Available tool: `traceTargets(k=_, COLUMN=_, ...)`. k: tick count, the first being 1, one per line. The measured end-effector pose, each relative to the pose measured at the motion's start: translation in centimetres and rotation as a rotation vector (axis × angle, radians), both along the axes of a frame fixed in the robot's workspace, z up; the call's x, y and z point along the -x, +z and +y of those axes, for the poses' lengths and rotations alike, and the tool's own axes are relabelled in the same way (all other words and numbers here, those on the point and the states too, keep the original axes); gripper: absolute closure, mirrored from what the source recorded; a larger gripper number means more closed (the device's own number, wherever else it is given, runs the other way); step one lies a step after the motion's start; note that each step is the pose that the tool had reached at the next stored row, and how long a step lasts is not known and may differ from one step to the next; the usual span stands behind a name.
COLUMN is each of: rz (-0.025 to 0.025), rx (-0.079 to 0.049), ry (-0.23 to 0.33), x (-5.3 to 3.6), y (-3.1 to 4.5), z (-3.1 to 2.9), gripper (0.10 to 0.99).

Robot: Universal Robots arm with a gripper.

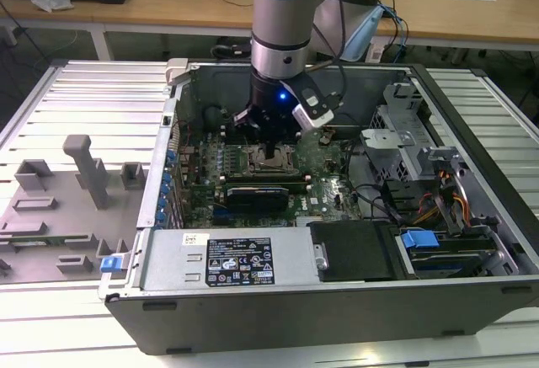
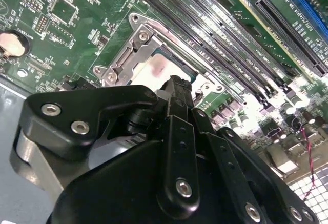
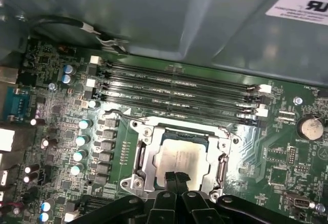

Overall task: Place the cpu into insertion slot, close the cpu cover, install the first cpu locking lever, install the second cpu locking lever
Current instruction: 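Close the cpu cover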

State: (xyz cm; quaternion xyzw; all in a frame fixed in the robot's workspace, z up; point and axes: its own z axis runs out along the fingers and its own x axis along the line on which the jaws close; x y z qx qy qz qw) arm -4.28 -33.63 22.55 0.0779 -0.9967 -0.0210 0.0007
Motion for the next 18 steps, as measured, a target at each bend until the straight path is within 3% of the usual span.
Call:
traceTargets(k=4, rz=-0.0001, rx=0.0, ry=-0.026, x=-0.23, y=0.19, z=0.0, gripper=0.98)
traceTargets(k=11, rz=-0.0004, rx=0.0, ry=-0.055, x=-0.27, y=1.88, z=0.0, gripper=0.98)
traceTargets(k=18, rz=-0.0003, rx=0.0, ry=-0.055, x=-0.27, y=1.91, z=0.0, gripper=0.98)
